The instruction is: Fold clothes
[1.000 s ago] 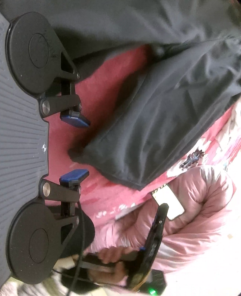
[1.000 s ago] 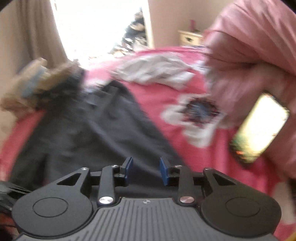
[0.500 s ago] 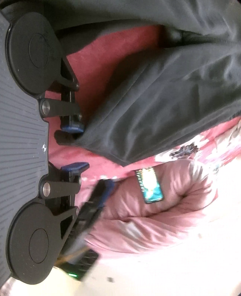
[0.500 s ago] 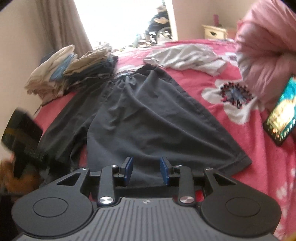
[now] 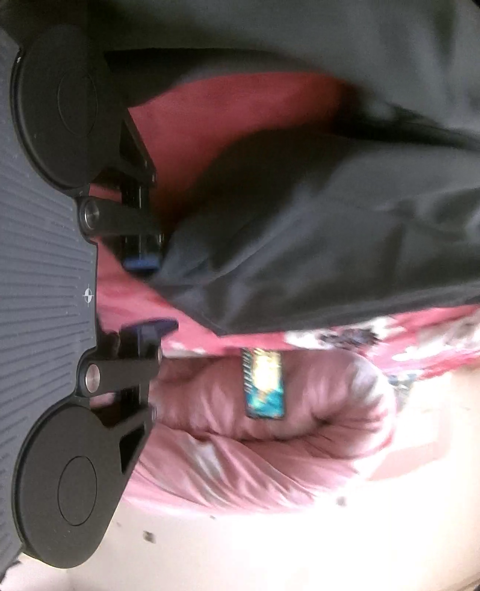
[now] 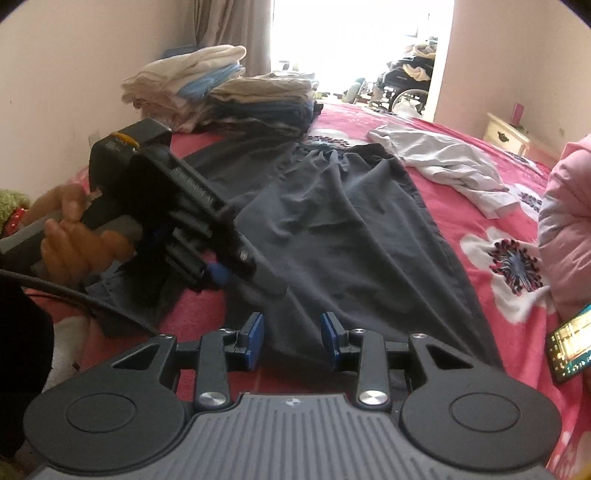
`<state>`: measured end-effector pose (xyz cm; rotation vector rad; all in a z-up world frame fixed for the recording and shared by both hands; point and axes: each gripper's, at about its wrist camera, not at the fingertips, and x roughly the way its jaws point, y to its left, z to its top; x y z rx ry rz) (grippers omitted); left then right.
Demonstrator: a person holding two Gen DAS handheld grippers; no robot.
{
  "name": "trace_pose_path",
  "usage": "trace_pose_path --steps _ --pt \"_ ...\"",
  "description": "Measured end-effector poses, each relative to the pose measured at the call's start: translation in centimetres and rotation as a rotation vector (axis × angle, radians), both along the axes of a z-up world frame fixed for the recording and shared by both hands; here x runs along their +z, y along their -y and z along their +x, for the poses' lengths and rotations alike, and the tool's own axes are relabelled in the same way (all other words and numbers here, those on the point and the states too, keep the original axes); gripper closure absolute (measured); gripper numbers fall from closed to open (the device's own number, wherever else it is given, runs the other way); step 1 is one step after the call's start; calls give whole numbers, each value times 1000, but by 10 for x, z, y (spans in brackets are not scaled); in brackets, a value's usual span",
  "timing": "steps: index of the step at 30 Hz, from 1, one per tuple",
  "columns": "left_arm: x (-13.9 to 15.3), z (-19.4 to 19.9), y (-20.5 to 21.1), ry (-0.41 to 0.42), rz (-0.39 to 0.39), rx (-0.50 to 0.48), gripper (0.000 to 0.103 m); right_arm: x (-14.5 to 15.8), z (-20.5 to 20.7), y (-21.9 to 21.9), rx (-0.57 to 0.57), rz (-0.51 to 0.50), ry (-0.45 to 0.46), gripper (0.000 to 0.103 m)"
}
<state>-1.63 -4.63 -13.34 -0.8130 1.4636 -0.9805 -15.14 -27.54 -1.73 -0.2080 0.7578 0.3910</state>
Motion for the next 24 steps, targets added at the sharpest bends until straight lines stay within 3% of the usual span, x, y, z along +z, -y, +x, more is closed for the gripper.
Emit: trace_pose_path --steps 5,7,9,11,15,19,24 --pt "0 -15 14 77 40 -75 62 4 -6 11 -54 24 16 66" --pt "1 -18 22 93 43 -104 70 7 -8 22 -92 35 20 66" --pt "1 -20 23 80 34 -133 92 11 -10 32 -132 48 27 66" --pt "1 -17 16 32 2 -117 98 15 -10 42 -166 59 36 66" --pt "4 -13 4 -43 -66 -56 100 21 -14 56 -217 63 67 66" --pt "5 -19 -3 -63 -52 -63 100 22 -13 67 -254 70 75 66" --pt "-11 -25 2 -41 93 -135 100 20 -9 75 -294 59 68 66"
